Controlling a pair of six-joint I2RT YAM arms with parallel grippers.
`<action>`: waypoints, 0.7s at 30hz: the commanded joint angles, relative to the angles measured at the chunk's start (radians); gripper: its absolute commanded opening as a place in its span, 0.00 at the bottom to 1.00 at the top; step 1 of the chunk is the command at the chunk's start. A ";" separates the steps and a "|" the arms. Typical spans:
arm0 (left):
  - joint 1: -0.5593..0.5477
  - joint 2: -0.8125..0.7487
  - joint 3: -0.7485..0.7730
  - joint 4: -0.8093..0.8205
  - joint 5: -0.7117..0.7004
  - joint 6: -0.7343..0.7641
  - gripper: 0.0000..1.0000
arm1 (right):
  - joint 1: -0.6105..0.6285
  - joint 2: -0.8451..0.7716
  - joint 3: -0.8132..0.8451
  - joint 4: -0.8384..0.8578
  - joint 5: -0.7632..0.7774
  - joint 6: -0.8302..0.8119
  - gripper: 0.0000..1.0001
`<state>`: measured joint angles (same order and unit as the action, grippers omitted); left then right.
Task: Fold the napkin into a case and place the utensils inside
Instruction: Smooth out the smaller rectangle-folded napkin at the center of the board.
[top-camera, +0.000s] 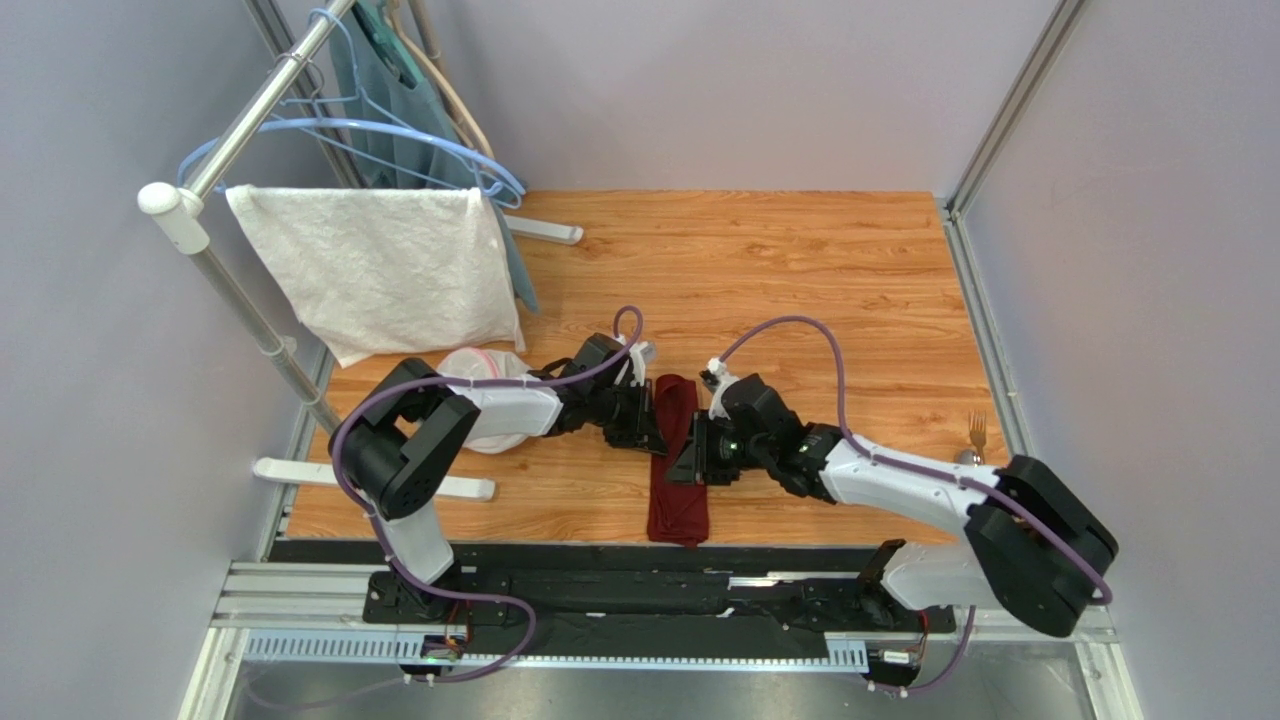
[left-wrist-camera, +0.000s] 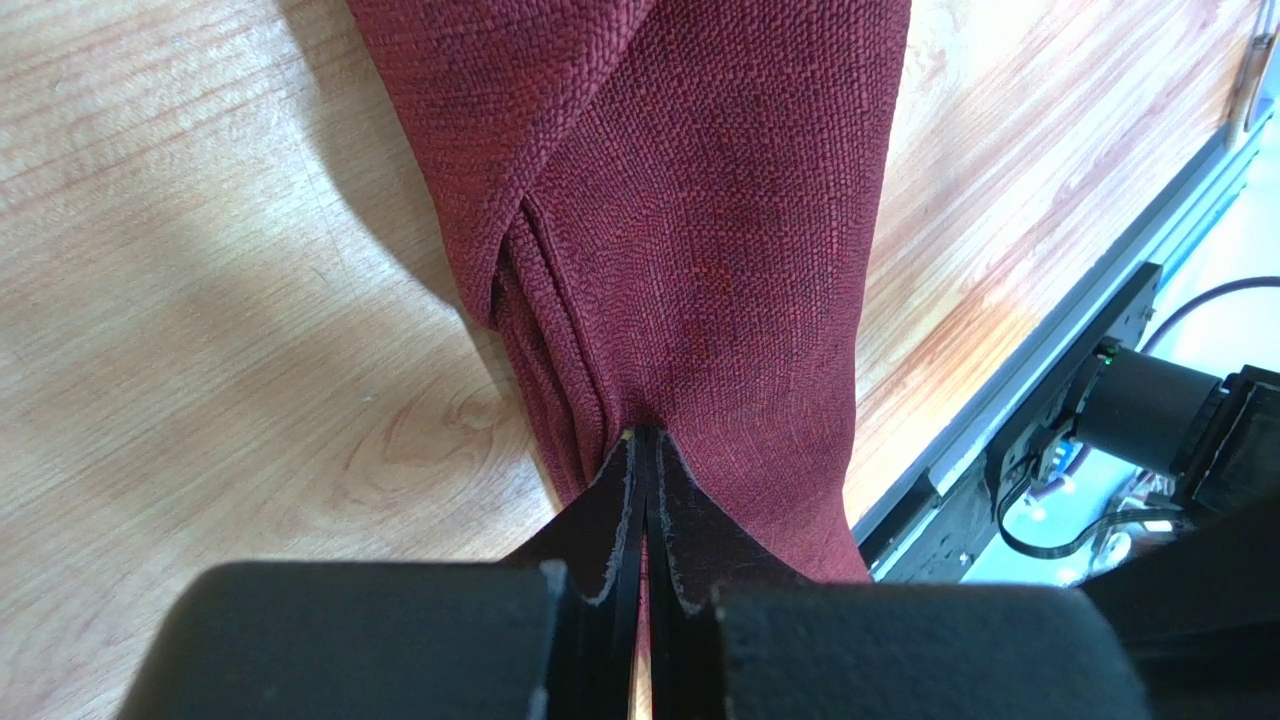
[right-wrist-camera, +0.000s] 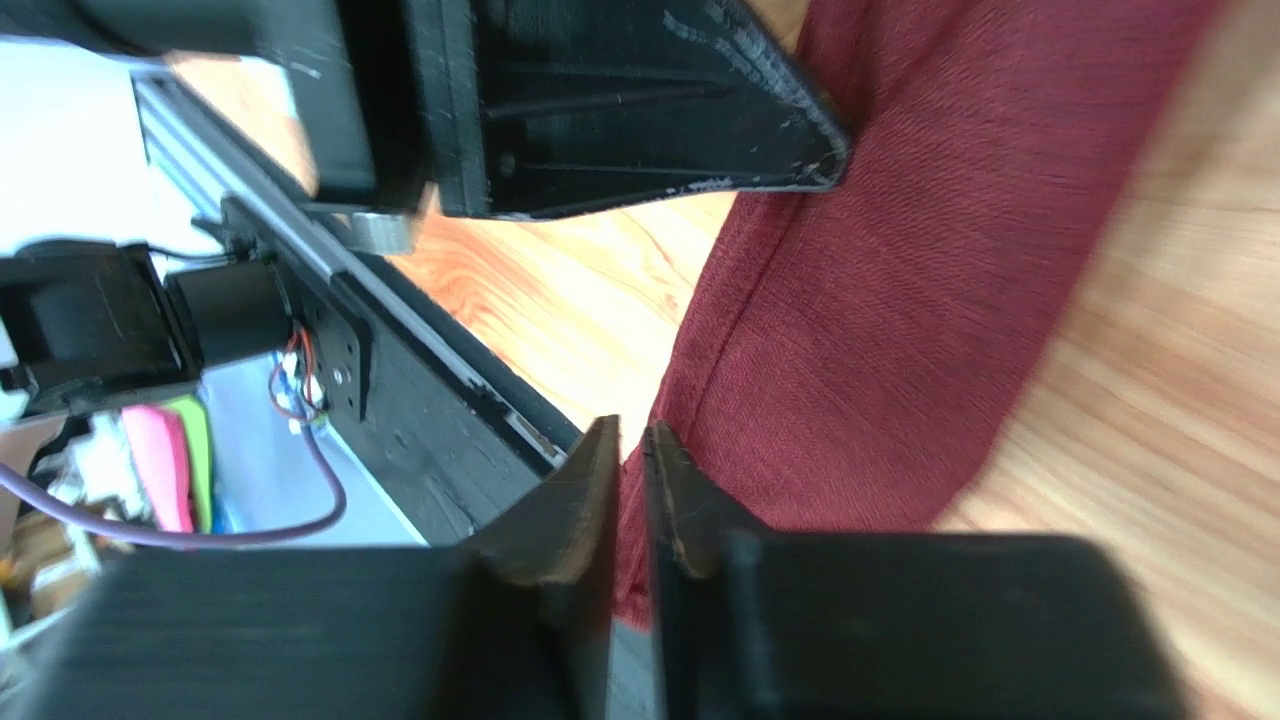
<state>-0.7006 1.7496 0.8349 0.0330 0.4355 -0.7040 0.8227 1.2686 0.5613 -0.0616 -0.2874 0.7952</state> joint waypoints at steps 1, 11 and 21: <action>0.007 0.021 0.021 -0.009 -0.031 0.015 0.01 | 0.038 0.103 -0.064 0.261 -0.108 0.032 0.10; 0.007 0.025 0.035 -0.005 -0.049 0.001 0.00 | 0.093 0.195 -0.186 0.410 -0.082 0.021 0.09; 0.007 0.004 0.038 -0.027 -0.063 0.012 0.00 | 0.115 -0.003 -0.188 0.279 -0.047 0.038 0.14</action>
<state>-0.6998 1.7576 0.8520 0.0185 0.4236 -0.7151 0.9199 1.2720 0.3908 0.2207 -0.3599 0.8330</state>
